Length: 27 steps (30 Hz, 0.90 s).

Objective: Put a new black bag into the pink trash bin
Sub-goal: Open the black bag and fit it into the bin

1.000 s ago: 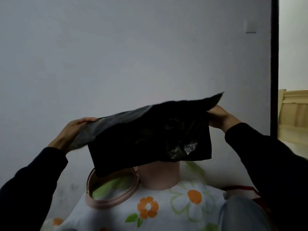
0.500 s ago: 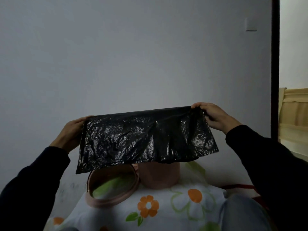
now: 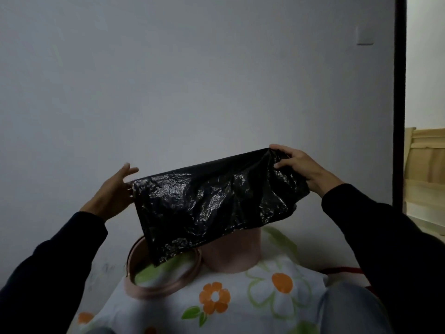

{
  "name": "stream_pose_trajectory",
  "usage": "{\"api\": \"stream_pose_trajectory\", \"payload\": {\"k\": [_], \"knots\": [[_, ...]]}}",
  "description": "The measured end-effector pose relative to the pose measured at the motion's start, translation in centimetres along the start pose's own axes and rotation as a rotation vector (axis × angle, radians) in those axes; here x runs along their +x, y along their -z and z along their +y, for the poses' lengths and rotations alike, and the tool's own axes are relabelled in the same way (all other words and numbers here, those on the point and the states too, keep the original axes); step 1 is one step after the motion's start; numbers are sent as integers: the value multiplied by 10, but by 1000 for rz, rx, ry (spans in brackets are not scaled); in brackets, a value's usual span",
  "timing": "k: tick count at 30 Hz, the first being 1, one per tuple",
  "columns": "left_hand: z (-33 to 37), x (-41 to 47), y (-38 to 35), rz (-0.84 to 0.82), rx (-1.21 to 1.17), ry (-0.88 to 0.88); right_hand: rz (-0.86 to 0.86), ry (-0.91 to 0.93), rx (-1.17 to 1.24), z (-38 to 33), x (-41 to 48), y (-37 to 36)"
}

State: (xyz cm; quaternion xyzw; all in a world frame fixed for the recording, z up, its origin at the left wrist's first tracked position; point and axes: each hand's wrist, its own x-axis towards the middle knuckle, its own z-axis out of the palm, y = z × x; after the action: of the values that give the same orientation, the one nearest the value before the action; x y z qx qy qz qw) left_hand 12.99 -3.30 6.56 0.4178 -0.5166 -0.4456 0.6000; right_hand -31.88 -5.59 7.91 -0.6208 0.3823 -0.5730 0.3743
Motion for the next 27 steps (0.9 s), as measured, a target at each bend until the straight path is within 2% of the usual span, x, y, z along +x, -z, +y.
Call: {"api": "stream_pose_trajectory", "payload": {"k": [4,7,10,16,20,23,27], "knots": [[-7,-7,-2,-252,313,148,-1,-16,74,1,0,-4],[-15,-5,-1,-313,479,172,-7,-17,84,1,0,-4],[-18,0,2,-202,454,151,-18,-3,81,3,1,-2],[-21,7,13,59,335,-27,131,-93,27,0,-4,4],[-22,3,9,32,229,-108,136,-185,60,9,2,7],[-21,1,4,31,273,-177,106,-181,107,10,0,7],[-20,1,0,173,365,-387,88,-137,-102,9,-2,0]]}}
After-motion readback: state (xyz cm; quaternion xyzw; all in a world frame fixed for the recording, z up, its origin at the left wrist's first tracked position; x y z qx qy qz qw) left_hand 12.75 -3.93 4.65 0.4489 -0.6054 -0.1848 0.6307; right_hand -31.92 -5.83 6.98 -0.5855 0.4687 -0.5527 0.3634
